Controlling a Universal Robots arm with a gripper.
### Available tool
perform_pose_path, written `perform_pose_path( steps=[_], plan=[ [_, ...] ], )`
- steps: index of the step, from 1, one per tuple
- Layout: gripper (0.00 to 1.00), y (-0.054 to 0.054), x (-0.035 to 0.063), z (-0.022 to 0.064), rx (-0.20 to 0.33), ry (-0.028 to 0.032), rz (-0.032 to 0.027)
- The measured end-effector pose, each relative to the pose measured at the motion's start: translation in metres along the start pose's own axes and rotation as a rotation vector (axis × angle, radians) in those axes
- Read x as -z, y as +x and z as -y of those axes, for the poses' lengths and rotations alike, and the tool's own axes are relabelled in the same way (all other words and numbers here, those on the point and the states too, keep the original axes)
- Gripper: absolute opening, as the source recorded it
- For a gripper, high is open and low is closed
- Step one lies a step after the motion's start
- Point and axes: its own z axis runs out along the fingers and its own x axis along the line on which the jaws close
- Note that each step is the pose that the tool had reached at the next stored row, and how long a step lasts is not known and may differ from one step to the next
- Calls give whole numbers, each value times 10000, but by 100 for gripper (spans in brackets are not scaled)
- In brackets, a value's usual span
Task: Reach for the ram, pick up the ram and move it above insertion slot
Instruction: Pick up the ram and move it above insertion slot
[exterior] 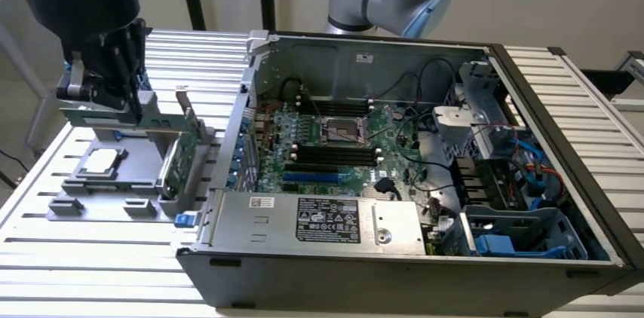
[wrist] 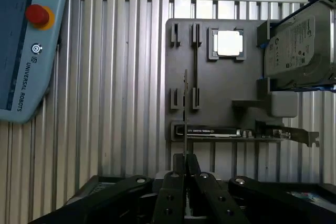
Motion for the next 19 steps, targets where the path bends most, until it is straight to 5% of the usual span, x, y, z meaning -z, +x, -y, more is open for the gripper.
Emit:
perform_pose_path(
  steps=[3,12,19],
  plan=[
    [13,-7,88,131,-1,0,0],
    [13,-18,146,536,1,0,24],
    [13,-23,177,854,9,1,101]
  ],
)
